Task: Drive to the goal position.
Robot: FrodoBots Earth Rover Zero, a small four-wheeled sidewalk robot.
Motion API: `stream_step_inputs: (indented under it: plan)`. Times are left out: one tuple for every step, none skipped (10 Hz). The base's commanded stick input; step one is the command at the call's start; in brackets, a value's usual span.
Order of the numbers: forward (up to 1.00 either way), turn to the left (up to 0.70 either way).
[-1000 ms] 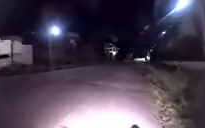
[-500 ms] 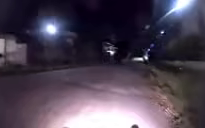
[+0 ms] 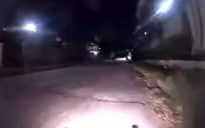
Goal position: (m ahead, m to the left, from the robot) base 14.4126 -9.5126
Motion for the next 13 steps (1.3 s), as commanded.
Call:
stream_step_inputs:
  plan:
    - [0.7,0.0]
    - [0.7,0.0]
    - [0.7,0.0]
    - [0.7,0.0]
    - [0.7,0.0]
    - [0.7,0.0]
    - [0.7,0.0]
    - [0.7,-0.18]
    - [0.7,-0.28]
    - [0.7,-0.35]
    - [0.7,-0.35]
    - [0.7,-0.35]
    - [0.7,-0.35]
